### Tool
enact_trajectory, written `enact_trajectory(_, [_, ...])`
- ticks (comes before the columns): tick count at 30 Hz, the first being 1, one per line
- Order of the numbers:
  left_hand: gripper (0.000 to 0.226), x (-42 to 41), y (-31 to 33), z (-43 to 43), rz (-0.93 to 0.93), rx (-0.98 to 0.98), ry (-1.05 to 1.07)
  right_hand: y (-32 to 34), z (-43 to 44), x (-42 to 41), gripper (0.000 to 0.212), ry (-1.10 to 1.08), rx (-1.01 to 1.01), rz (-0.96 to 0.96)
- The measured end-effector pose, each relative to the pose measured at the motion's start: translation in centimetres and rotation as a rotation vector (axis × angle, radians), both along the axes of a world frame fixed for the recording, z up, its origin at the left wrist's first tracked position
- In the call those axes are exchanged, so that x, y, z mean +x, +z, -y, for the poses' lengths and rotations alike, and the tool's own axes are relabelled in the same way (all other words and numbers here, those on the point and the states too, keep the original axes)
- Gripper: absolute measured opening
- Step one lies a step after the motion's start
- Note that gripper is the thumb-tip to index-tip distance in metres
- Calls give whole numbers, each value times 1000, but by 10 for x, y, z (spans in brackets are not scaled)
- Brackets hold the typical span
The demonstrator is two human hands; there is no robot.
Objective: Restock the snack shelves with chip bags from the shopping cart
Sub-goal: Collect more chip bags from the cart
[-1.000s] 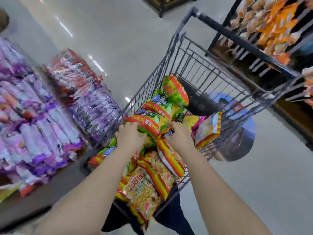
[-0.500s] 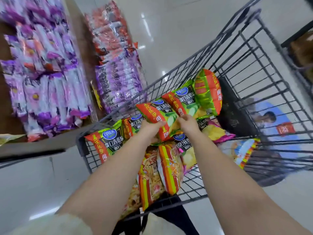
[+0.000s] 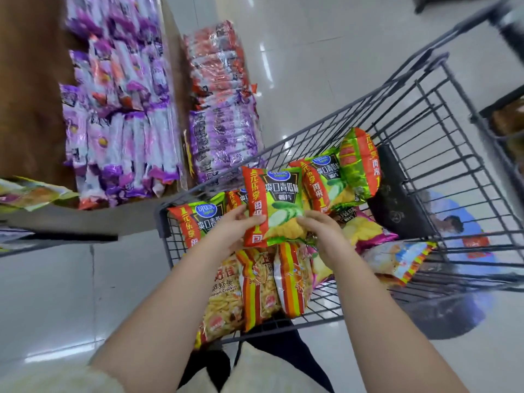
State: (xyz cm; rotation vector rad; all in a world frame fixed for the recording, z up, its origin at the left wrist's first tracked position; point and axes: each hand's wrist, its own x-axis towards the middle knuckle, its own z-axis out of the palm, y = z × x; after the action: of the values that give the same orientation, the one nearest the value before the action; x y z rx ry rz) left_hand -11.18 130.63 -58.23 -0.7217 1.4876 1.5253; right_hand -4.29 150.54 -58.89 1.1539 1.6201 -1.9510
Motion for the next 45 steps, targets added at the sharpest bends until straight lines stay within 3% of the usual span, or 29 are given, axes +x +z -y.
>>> enact_trajectory(7, [42,41,41,114,-254,113,225,55,99,-5,39,128,-6,-243])
enact_trajectory(10, [48,62,58,173,-338,105,291,74,156,-4,36,206,24,-319])
enact_trajectory(16, [34,114,97,328,-522,61,488,113,313,16,52,349,-43,-458])
enact_trajectory(19, [32,146,113,414,-613,11,625,122,406,27,44,443,-80,-523])
enact_trajectory(22, [45,183,130,493,-669,-51,764,129,498,33,32,567,-140,-572])
enact_trajectory(29, [58,271,144,635,-695,-204,1105,142,682,63,34,845,-306,-603])
enact_trajectory(33, [39,299,141,687,-684,-253,1296,140,756,76,40,936,-368,-555])
enact_trajectory(39, [49,296,146,763,-698,-334,1439,140,859,54,35,1082,-405,-545])
enact_trajectory(45, [37,250,175,880,-771,-426,1485,177,993,-7,37,1221,-516,-622])
